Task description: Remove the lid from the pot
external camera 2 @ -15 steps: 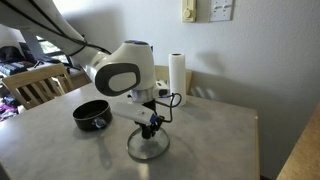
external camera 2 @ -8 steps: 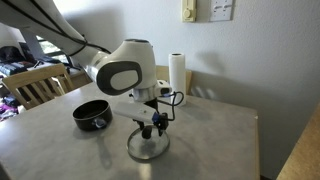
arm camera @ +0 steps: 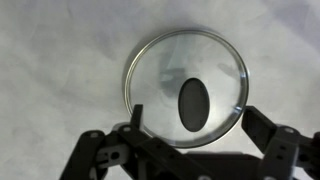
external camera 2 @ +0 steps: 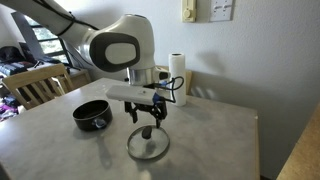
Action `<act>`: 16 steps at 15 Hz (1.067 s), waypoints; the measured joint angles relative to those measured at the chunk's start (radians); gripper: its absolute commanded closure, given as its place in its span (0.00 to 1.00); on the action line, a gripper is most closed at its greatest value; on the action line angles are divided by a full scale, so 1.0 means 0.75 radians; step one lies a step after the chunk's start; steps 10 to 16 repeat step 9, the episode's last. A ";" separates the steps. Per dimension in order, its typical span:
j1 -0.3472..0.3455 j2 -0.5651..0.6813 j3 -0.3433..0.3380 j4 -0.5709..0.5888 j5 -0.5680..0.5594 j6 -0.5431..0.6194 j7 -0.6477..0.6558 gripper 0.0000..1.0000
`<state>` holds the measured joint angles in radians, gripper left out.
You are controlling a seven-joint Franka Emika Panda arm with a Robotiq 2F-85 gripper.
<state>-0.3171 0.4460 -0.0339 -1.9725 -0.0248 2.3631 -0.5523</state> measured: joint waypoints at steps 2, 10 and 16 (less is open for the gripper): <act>0.000 -0.066 -0.006 0.000 -0.020 -0.128 -0.044 0.00; 0.006 -0.187 -0.056 0.007 -0.087 -0.394 -0.169 0.00; 0.006 -0.187 -0.056 0.007 -0.087 -0.394 -0.169 0.00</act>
